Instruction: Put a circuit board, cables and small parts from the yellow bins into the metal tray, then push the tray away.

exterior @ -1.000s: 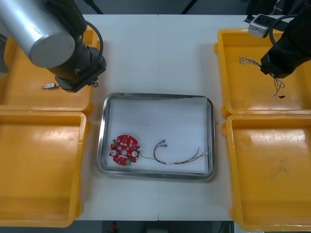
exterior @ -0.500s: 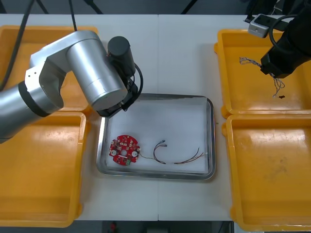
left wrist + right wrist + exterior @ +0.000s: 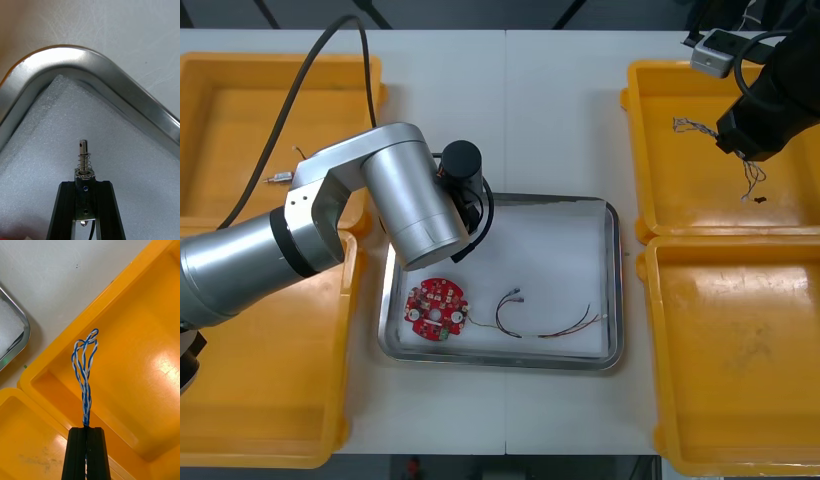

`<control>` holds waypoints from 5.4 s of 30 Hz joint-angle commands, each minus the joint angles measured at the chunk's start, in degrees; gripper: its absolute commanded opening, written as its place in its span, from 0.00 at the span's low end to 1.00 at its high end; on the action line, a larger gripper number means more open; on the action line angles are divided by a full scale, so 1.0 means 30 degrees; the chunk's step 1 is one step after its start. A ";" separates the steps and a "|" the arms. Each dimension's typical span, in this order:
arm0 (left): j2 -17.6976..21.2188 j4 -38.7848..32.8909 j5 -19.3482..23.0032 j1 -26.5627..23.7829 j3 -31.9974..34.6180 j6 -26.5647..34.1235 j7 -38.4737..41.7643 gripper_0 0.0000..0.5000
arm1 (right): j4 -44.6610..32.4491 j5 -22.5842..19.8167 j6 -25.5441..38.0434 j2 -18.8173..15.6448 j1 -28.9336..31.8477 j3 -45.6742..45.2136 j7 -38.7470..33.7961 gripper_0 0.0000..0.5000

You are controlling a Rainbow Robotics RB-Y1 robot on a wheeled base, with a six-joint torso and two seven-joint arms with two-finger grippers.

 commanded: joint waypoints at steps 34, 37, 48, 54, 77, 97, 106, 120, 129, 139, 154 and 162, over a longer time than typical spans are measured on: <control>0.5864 -0.0777 1.0129 -0.4660 0.8347 0.3916 0.5103 1.00 | -0.0570 0.0019 0.0069 -0.0713 -0.0554 -0.0535 0.0656 0.00; 0.6802 0.0746 1.0744 -0.5070 0.8669 0.3858 0.4107 1.00 | -0.0570 0.0019 0.0069 -0.0713 -0.0554 -0.0535 0.0656 0.00; 0.8061 0.6547 0.9894 -0.5393 0.8874 0.2158 0.0943 1.00 | -0.0570 0.0019 0.0069 -0.0713 -0.0554 -0.0535 0.0656 0.00; 0.8237 0.9389 0.9279 -0.5393 0.8874 0.0635 -0.0639 1.00 | -0.0570 0.0019 0.0069 -0.0713 -0.0554 -0.0535 0.0656 0.00; 0.7593 1.5043 1.0334 -0.4045 0.7497 -0.3291 -0.3452 1.00 | -0.3617 -0.1036 0.0069 0.0869 -0.0173 0.3449 0.0890 0.00; 0.6069 1.5014 1.0832 -0.2316 0.5915 -0.5488 -0.2895 1.00 | -0.4730 -0.0977 -0.4225 0.3125 -0.1198 0.9719 0.1710 0.00; 0.5630 1.5043 1.0715 -0.2111 0.5622 -0.5488 -0.2690 1.00 | -0.2709 0.0224 -0.5778 0.3741 -0.1931 1.1857 0.2707 0.00; 0.5337 1.5043 1.0861 -0.1877 0.5300 -0.5781 -0.2485 1.00 | 0.2272 0.0898 -0.7506 0.5147 -0.2663 1.2590 0.6369 0.00; 0.5337 1.5102 1.0744 -0.1877 0.5154 -0.5869 -0.2661 1.00 | 0.2389 0.1044 -0.7623 0.5000 -0.2663 1.3732 0.6222 0.00; 0.5337 1.5190 1.0363 -0.1760 0.4626 -0.6133 -0.2748 1.00 | 0.2418 0.0634 -0.7448 0.4825 -0.2663 1.4055 0.5988 0.57; 0.5307 1.5190 0.9894 -0.1496 0.4626 -0.6426 -0.3041 0.23 | 0.0485 0.0400 -0.4489 0.4502 -0.2693 1.2033 0.5168 1.00; 0.5307 1.4984 0.9631 -0.1525 0.4626 -0.6514 -0.3364 0.00 | -0.1068 -0.0186 -0.1647 0.4209 -0.2693 0.9484 0.2736 1.00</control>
